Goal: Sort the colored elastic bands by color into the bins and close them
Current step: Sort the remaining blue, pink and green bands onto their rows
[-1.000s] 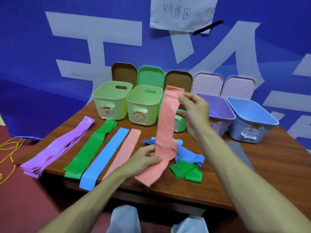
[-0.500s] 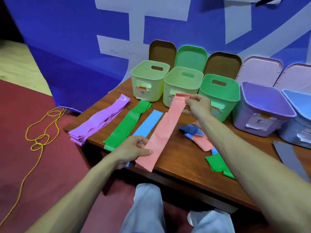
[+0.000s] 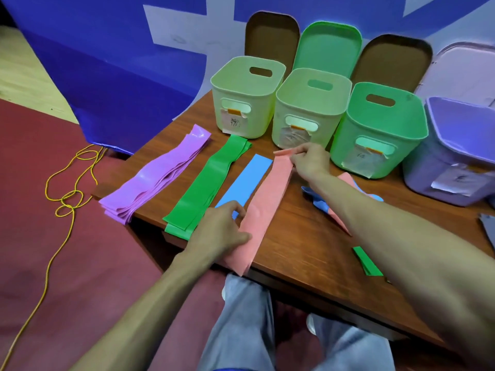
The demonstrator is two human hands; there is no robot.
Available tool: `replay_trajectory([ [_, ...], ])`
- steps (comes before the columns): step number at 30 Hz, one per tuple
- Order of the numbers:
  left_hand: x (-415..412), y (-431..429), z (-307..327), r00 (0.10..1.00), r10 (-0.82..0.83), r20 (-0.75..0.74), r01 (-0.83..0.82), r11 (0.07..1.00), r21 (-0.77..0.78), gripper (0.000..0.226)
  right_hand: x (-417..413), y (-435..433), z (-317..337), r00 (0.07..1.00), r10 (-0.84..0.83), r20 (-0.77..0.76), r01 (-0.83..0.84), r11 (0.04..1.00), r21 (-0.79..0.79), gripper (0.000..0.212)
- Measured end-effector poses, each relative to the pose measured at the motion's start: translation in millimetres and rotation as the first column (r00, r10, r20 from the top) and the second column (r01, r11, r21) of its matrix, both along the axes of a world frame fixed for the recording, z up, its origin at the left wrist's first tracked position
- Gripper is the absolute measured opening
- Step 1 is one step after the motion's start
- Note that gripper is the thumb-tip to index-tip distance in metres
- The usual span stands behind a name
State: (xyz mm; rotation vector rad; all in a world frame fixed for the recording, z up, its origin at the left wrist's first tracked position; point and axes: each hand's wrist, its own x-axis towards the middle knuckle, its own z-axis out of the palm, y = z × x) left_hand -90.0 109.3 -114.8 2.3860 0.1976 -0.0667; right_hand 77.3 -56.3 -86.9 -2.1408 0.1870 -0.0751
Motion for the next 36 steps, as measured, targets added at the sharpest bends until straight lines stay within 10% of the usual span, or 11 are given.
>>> replay_trajectory([
  [7, -0.2, -2.9, 7.9, 0.972, -0.21, 0.108, 0.154, 0.91, 0.386, 0.042, 4.8, -10.8, -6.6, 0.975, 0.214, 0.065, -0.152, 0.849, -0.506, 0.022],
  [13, 14.0, -27.8, 19.7, 0.923, -0.383, 0.038, 0.312, 0.803, 0.507, 0.045, -13.2, -47.0, 21.5, 0.963, 0.226, 0.148, -0.121, 0.851, -0.511, 0.021],
  [23, 30.4, -103.8, 10.6, 0.906, -0.372, 0.202, 0.361, 0.928, 0.09, 0.019, -107.1, -161.3, 0.5, 0.95, 0.265, 0.165, -0.15, 0.852, -0.501, 0.021],
  [29, 50.4, -142.8, -3.2, 0.794, -0.366, 0.485, 0.353, 0.928, 0.121, 0.02, -129.0, -181.0, -37.6, 0.979, 0.089, 0.184, -0.026, 0.948, -0.317, 0.021],
  [36, 67.1, -147.9, -37.5, 0.877, -0.208, 0.433, 0.227, 0.974, 0.009, 0.023, -107.5, -163.4, -52.5, 0.95, 0.132, 0.282, -0.032, 0.942, -0.333, 0.037],
])
